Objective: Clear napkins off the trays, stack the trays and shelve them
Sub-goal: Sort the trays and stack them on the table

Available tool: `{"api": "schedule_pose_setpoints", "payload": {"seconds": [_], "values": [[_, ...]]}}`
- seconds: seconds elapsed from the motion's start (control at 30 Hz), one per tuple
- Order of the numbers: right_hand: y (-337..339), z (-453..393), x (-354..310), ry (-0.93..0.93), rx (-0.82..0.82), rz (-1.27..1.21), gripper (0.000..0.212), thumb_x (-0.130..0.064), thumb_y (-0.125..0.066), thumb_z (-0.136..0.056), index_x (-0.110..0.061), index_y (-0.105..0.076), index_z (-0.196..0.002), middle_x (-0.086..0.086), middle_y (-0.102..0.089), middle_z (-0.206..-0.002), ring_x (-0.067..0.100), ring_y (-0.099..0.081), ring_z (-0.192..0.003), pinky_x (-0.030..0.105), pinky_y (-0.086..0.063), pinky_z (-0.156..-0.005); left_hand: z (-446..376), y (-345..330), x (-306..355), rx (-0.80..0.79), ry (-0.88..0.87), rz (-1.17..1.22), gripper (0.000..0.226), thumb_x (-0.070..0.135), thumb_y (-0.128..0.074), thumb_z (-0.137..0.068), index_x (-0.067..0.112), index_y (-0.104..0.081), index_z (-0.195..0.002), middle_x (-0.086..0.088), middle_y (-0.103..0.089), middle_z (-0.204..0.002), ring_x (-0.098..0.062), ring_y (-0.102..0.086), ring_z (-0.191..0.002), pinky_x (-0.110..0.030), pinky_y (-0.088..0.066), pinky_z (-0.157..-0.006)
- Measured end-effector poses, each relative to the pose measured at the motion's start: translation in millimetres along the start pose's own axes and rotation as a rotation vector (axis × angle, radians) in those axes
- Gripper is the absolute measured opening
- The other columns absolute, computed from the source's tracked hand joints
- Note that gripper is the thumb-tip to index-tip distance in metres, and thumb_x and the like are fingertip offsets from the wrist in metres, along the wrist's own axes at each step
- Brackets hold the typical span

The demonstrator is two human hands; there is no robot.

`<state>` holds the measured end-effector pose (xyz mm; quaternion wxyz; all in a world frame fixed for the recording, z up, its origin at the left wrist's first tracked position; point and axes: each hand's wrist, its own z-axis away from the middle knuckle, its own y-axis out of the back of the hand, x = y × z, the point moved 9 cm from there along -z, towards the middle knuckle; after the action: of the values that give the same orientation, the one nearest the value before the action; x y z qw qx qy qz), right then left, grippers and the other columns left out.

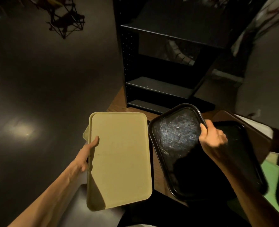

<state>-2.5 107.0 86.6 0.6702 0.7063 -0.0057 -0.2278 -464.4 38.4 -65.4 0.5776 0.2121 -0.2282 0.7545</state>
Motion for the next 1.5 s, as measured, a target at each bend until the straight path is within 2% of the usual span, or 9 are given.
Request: {"api": "schedule_pose_setpoints", "payload": {"seconds": [0.07,0.23,0.33,0.47,0.63,0.8,1.0,1.23,1.5], "values": [[17,5,9,0.033,0.080,-0.048,0.030,-0.026,-0.038,-0.102,-0.007,-0.059,-0.112,0.022,-0.062,-0.079,0.045,-0.064,-0.077,0.041,-0.049,-0.067,-8,-21,14,-0.026,0.011,-0.121,0.072,0.066,-0.070,-0.072,0.016,-0.060,-0.122,-0.011,-0.071,-0.118,-0.032,-0.069,-0.101,-0.047,-0.047,-0.098],[28,11,44,-0.136,0.057,-0.142,0.032,-0.020,-0.042,-0.103,0.005,-0.060,-0.108,0.028,-0.065,-0.090,0.041,-0.063,-0.083,0.030,-0.033,-0.072,-40,-60,24,-0.018,0.091,-0.300,0.034,0.052,-0.061,-0.089,0.018,-0.057,-0.093,-0.002,-0.058,-0.107,-0.016,-0.056,-0.079,-0.041,-0.041,-0.092],[3,23,54,-0.286,-0.026,-0.242,0.035,-0.029,-0.043,-0.102,0.000,-0.060,-0.111,0.024,-0.061,-0.102,0.035,-0.054,-0.096,0.031,-0.030,-0.085,-72,-71,27,-0.068,0.122,-0.389,0.059,0.069,-0.066,-0.074,0.019,-0.059,-0.104,-0.002,-0.060,-0.117,-0.025,-0.059,-0.100,-0.048,-0.038,-0.108],[-44,36,56,-0.408,-0.143,-0.264,0.044,-0.036,-0.041,-0.102,-0.010,-0.050,-0.137,0.019,-0.055,-0.137,0.039,-0.049,-0.127,0.049,-0.035,-0.108,-118,-59,22,0.101,0.104,-0.525,0.092,0.082,-0.066,-0.057,0.010,-0.062,-0.115,-0.010,-0.066,-0.114,-0.033,-0.061,-0.108,-0.052,-0.045,-0.103],[-114,47,56,-0.518,-0.191,-0.337,0.043,-0.023,-0.047,-0.101,-0.002,-0.048,-0.139,0.025,-0.052,-0.139,0.043,-0.047,-0.130,0.046,-0.034,-0.109,-98,-61,35,0.219,-0.083,-0.549,0.021,0.019,-0.062,-0.093,0.006,-0.067,-0.108,-0.014,-0.069,-0.105,-0.025,-0.065,-0.086,-0.033,-0.050,-0.077],[-165,60,41,-0.651,-0.220,-0.442,0.048,-0.023,-0.048,-0.101,-0.001,-0.042,-0.143,0.026,-0.048,-0.144,0.043,-0.043,-0.134,0.047,-0.033,-0.112,-88,-54,35,0.149,-0.281,-0.751,0.031,0.001,-0.051,-0.088,0.010,-0.075,-0.106,-0.004,-0.071,-0.107,-0.020,-0.064,-0.100,-0.032,-0.052,-0.093],[-198,72,3,-0.672,-0.206,-0.482,0.046,-0.021,-0.048,-0.101,0.004,-0.045,-0.140,0.032,-0.050,-0.138,0.047,-0.048,-0.127,0.045,-0.037,-0.105,-71,-41,-2,-0.010,-0.127,-0.648,0.023,0.032,-0.058,-0.096,0.016,-0.074,-0.095,-0.008,-0.076,-0.089,-0.018,-0.069,-0.075,-0.024,-0.055,-0.061],[-226,76,-23,-0.573,-0.353,-0.440,0.041,-0.031,-0.050,-0.097,0.001,-0.061,-0.122,0.028,-0.061,-0.126,0.043,-0.057,-0.116,0.043,-0.044,-0.094,-85,-14,-2,0.116,-0.203,-1.051,0.014,0.014,-0.073,-0.078,0.011,-0.078,-0.092,-0.003,-0.075,-0.082,-0.013,-0.068,-0.069,-0.018,-0.049,-0.057],[-228,67,-35,-0.342,-0.422,-0.082,0.026,-0.020,-0.057,-0.092,-0.010,-0.064,-0.114,0.016,-0.066,-0.116,0.035,-0.063,-0.107,0.037,-0.050,-0.085,-90,-22,5,0.139,-0.442,-1.376,0.023,0.013,-0.067,-0.079,0.009,-0.068,-0.102,-0.014,-0.067,-0.094,-0.032,-0.067,-0.080,-0.040,-0.057,-0.075]]}}
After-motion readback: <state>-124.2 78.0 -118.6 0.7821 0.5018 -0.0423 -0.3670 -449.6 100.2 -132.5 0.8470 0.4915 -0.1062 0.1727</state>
